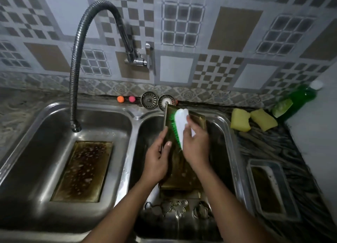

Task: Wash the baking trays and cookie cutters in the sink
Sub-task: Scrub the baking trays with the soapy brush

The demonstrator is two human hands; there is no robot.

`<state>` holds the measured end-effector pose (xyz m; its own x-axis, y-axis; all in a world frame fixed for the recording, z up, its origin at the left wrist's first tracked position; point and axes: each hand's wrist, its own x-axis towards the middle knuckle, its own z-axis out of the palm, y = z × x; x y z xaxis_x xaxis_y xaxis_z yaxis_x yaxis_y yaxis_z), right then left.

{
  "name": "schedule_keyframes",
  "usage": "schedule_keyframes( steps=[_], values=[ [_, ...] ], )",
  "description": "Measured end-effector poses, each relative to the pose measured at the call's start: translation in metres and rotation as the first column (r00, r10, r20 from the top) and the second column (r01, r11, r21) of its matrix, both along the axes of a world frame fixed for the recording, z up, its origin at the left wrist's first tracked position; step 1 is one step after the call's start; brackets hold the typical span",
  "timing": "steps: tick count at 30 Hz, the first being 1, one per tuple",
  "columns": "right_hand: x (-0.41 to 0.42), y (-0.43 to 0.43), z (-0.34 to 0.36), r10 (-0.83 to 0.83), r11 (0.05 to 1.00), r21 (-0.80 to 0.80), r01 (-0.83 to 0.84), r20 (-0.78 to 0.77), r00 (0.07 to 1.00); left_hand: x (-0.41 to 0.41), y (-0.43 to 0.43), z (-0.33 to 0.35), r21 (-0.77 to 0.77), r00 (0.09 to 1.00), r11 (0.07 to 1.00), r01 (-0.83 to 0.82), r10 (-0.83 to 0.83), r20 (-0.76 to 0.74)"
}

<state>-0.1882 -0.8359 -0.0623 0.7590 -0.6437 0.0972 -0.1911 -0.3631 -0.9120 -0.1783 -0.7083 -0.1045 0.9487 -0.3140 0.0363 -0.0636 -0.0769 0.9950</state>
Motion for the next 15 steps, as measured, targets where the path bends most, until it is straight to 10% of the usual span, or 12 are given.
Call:
schedule_keyframes(
  steps=[10,15],
  values=[
    [-0.007,-0.019,-0.004,-0.124,0.991,0.038,0.127,-0.079,0.989,0.000,0.004,0.002,-0.042,0.999,0.998,-0.049,0.048,-0.020],
    [-0.024,0.017,-0.006,0.109,0.994,0.003,-0.109,0.014,0.994,0.011,0.003,0.010,-0.071,0.997,0.994,-0.079,0.078,-0.021]
  ],
)
